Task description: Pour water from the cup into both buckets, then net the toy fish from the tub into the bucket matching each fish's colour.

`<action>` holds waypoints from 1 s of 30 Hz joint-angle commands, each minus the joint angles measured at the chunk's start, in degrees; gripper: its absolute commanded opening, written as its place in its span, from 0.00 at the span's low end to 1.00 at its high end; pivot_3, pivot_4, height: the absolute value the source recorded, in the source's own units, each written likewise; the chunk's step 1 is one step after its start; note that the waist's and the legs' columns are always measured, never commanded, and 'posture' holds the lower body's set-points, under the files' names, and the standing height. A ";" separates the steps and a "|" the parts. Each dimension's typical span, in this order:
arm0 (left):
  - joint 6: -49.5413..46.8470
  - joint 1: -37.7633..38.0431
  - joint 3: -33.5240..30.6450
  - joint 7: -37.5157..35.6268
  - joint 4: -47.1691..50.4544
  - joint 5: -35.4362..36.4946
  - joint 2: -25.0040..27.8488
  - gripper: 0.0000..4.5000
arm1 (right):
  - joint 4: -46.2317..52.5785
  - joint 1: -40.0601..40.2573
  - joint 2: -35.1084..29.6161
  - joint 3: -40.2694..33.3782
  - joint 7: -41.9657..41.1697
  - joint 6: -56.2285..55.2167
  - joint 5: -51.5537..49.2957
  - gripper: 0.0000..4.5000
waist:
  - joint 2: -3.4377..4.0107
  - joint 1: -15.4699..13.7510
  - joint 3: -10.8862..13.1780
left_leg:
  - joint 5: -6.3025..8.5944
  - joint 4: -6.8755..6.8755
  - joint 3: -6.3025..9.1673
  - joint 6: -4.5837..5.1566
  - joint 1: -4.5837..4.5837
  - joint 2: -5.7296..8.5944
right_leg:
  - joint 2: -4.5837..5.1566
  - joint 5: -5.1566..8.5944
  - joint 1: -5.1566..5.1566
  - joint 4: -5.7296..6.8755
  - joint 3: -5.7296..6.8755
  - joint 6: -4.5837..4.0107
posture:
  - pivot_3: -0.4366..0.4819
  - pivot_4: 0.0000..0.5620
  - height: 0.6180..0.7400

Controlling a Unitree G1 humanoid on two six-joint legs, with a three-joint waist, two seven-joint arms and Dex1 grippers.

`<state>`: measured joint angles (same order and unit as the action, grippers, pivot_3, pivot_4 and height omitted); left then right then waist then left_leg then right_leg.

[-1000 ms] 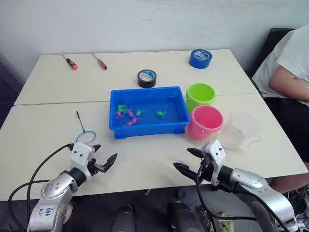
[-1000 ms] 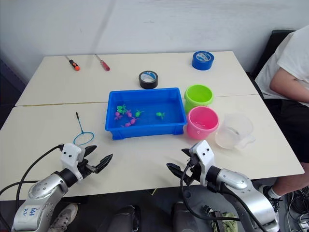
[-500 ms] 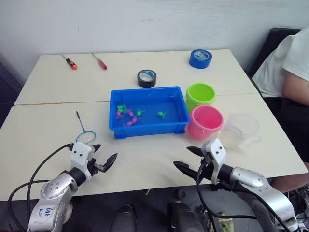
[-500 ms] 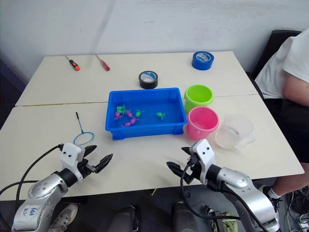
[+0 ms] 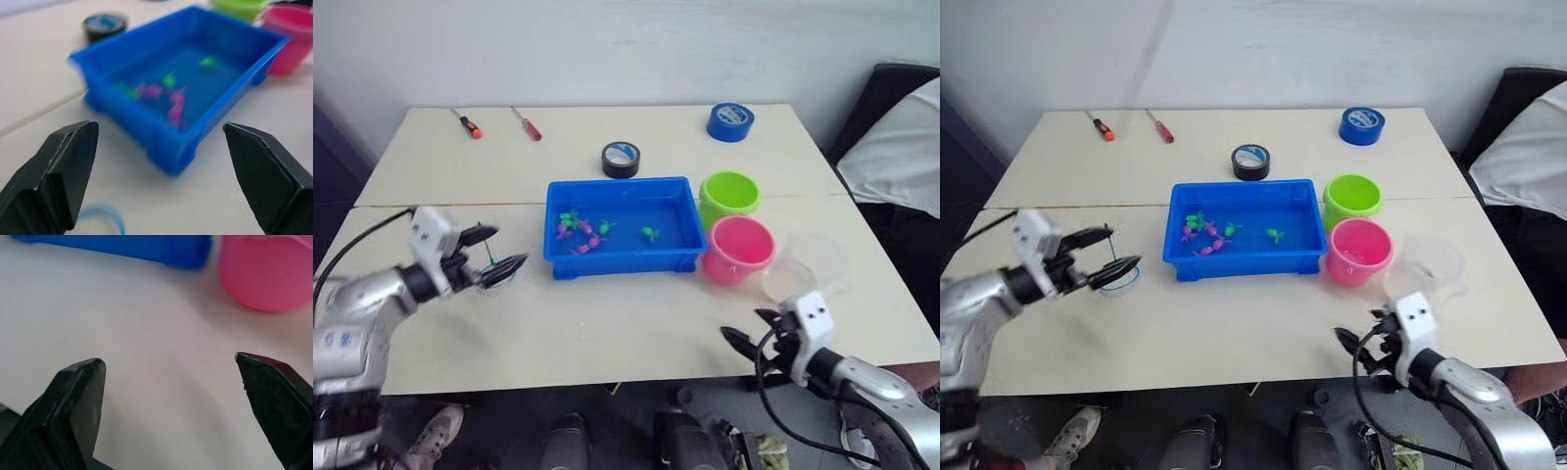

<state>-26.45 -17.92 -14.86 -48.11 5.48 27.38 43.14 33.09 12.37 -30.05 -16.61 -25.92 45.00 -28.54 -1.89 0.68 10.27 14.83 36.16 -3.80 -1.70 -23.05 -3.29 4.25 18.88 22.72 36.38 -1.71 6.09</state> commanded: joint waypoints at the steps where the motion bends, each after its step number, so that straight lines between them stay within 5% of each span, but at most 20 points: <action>1: -0.25 -6.25 6.43 -6.10 -0.22 1.00 -0.54 0.99 | 0.36 0.72 3.66 -5.74 6.35 1.67 -0.58 1.00 | 0.00 0.02 0.00 | 0.00 0.00 -0.01 0.01 0.00 0.08 | 0.00 0.00 -0.01 0.00 0.01 0.01 | 0.48 0.27 0.92; 10: 2.31 -14.56 16.15 -15.02 -4.20 -0.95 -4.06 0.99 | 0.27 2.97 12.30 -10.23 18.23 3.21 1.93 1.00 | 0.08 0.91 0.04 | -0.03 0.02 -0.13 -0.07 0.00 0.04 | -0.55 -0.03 0.07 0.12 -0.15 0.09 | 0.48 0.27 0.92; 16: 6.25 -16.67 19.24 -17.45 -7.66 -3.47 -6.84 0.99 | -1.90 -2.68 17.92 -14.19 26.28 0.98 2.76 1.00 | 0.11 0.99 0.05 | -0.07 0.05 -0.10 -0.12 -0.01 0.00 | -0.66 -0.03 0.07 0.16 -0.22 0.09 | 0.48 0.27 0.92; 30: 7.90 -16.01 18.99 -17.40 -7.70 -5.10 -7.65 0.99 | -8.36 -12.13 23.35 -13.89 37.24 -5.47 8.97 1.00 | 0.16 0.93 0.08 | -0.08 0.06 -0.12 -0.14 -0.03 -0.04 | -0.72 -0.05 0.12 0.21 -0.26 0.13 | 0.48 0.27 0.92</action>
<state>-18.75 -34.05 5.45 -65.64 -3.67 22.18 34.94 24.21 0.59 -6.84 -29.73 9.88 41.45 -20.79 -1.73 1.61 10.35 14.74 36.21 -3.92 -1.84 -23.08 -3.33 3.52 18.83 22.83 36.59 -1.97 6.22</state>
